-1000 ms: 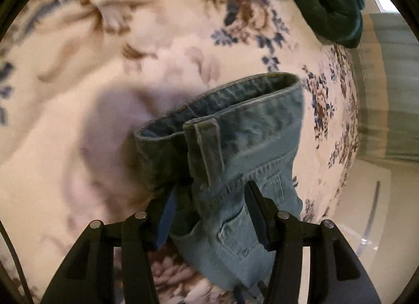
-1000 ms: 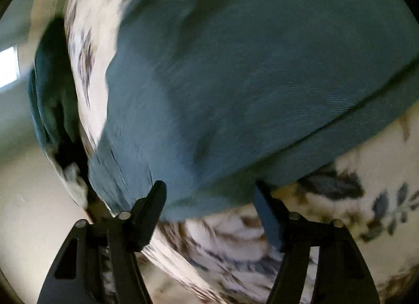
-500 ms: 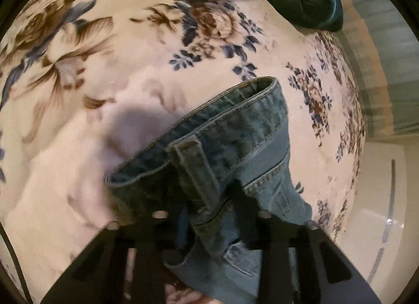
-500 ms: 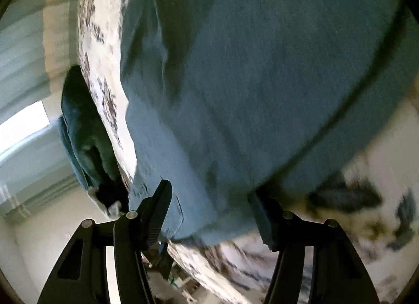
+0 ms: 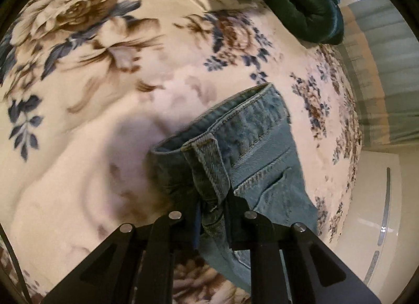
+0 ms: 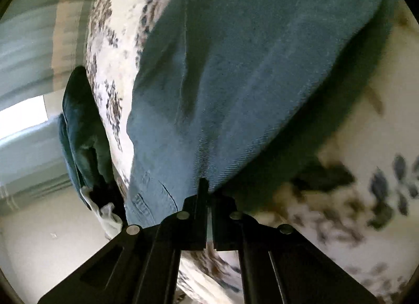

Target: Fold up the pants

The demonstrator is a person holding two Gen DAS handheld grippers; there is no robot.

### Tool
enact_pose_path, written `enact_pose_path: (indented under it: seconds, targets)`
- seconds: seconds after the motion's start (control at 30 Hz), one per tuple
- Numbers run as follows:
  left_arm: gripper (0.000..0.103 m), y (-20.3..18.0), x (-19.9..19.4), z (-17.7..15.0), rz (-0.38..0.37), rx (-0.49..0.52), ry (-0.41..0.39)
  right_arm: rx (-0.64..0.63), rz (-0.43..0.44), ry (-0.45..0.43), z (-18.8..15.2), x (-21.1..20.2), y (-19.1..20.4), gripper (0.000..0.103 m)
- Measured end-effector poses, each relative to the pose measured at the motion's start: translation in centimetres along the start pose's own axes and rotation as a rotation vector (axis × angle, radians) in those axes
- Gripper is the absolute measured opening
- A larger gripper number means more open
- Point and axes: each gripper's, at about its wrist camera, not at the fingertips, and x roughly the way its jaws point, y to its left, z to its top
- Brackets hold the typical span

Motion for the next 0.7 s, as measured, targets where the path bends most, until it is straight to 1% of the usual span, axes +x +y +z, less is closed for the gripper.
enact_pose_path:
  seconds: [0.07, 0.1, 0.13, 0.17, 0.23, 0.3, 0.33, 0.37, 0.4, 0.43, 0.47, 0.53, 0.57, 0.6, 0.67, 0.7]
  targets:
    - [0.012, 0.5, 0.9, 0.3, 0.008, -0.013, 0.016, -0.021, -0.028, 0.025, -0.1, -0.1, -0.6, 0.003]
    - [0.012, 0.6, 1.5, 0.5, 0.021, -0.012, 0.026, -0.007, -0.008, 0.046, 0.1, 0.2, -1.1, 0.003]
    - [0.012, 0.7, 1.8, 0.5, 0.031, -0.006, 0.031, 0.028, 0.031, 0.074, 0.9, 0.4, -1.8, 0.004]
    - [0.012, 0.7, 2.0, 0.6, 0.035, -0.001, 0.034, 0.053, 0.046, 0.082, 1.6, 0.3, -2.7, 0.005]
    - [0.012, 0.3, 2.1, 0.8, 0.038, 0.023, 0.027, 0.104, 0.06, 0.056, 3.2, -0.1, -3.9, 0.008]
    - [0.012, 0.2, 2.0, 0.8, 0.038, 0.033, 0.024, 0.155, 0.058, 0.023, 4.9, -0.6, -5.1, 0.024]
    - [0.012, 0.2, 2.0, 0.8, 0.042, 0.038, 0.023, 0.175, 0.061, 0.014, 5.6, -0.7, -5.6, 0.026]
    - [0.012, 0.2, 2.1, 0.6, 0.049, 0.039, 0.023, 0.192, 0.062, 0.001, 6.1, -0.8, -6.1, 0.026]
    - [0.012, 0.4, 2.1, 0.5, 0.051, 0.038, 0.023, 0.209, 0.067, -0.019, 6.2, -0.9, -6.5, 0.021]
    - [0.013, 0.5, 2.0, 0.5, 0.055, 0.034, 0.023, 0.219, 0.054, -0.04, 6.0, -1.2, -6.8, 0.011]
    - [0.013, 0.7, 1.8, 0.4, 0.06, 0.028, 0.024, 0.218, 0.022, -0.049, 5.5, -1.4, -6.9, 0.005]
    - [0.013, 1.2, 1.7, 0.2, 0.094, 0.037, 0.02, 0.193, -0.005, -0.072, 3.9, -2.5, -6.6, 0.005]
    - [0.013, 1.4, 1.9, 0.2, 0.104, 0.037, 0.023, 0.149, -0.051, -0.082, 3.2, -3.0, -6.1, 0.005]
    - [0.013, 1.7, 2.4, 0.2, 0.12, 0.05, 0.03, 0.133, -0.071, -0.08, 2.7, -3.1, -6.1, 0.005]
    - [0.018, 1.9, 2.9, 0.4, 0.13, 0.054, 0.036, 0.161, -0.062, -0.058, 2.5, -2.2, -7.1, 0.005]
    - [0.019, 1.9, 3.2, 0.5, 0.139, 0.059, 0.056, 0.18, -0.051, -0.039, 2.9, -1.7, -7.4, 0.007]
